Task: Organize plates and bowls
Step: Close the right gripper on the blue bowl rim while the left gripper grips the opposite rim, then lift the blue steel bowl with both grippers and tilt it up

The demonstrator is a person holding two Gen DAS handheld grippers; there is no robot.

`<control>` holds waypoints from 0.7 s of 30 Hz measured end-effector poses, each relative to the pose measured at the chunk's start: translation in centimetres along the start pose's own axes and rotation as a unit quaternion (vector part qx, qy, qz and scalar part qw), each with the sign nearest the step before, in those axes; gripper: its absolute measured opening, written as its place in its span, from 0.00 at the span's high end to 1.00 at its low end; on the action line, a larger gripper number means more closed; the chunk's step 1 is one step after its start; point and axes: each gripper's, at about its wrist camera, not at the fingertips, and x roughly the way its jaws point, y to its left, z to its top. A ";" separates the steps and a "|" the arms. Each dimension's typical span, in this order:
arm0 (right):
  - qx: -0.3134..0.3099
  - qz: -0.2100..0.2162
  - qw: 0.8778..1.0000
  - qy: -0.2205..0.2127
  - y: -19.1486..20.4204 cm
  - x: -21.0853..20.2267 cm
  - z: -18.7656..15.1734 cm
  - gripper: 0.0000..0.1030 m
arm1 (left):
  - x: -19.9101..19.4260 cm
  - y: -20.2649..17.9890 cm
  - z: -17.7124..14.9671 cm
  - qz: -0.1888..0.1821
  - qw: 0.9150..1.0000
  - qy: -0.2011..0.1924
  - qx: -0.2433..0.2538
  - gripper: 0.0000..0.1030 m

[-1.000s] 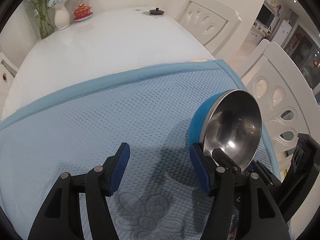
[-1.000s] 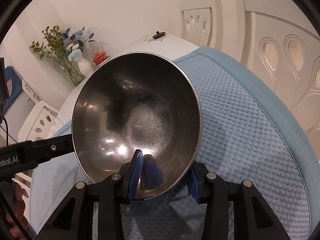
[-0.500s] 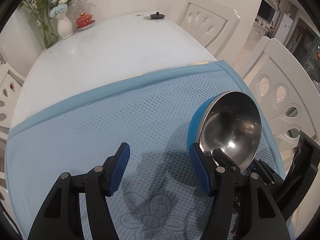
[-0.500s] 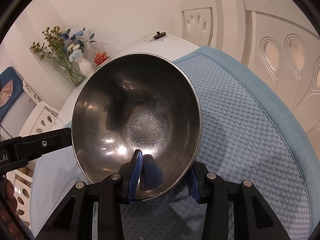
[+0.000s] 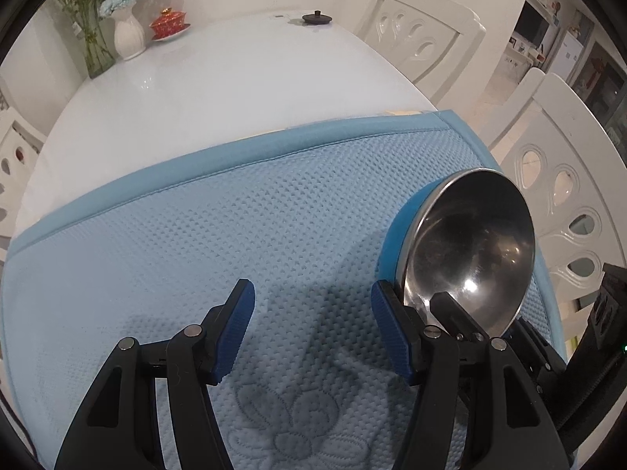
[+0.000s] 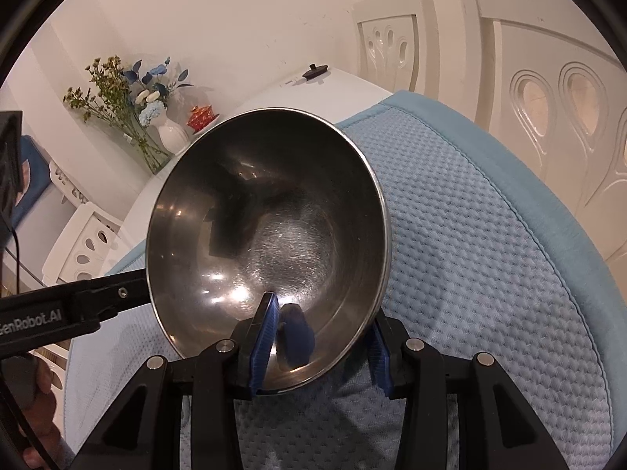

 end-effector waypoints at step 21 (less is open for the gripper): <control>0.028 0.036 0.999 -0.009 -0.9 -0.3 0.0 0.58 | 0.7 0.0 0.3 -0.109 0.992 0.030 -0.062 0.42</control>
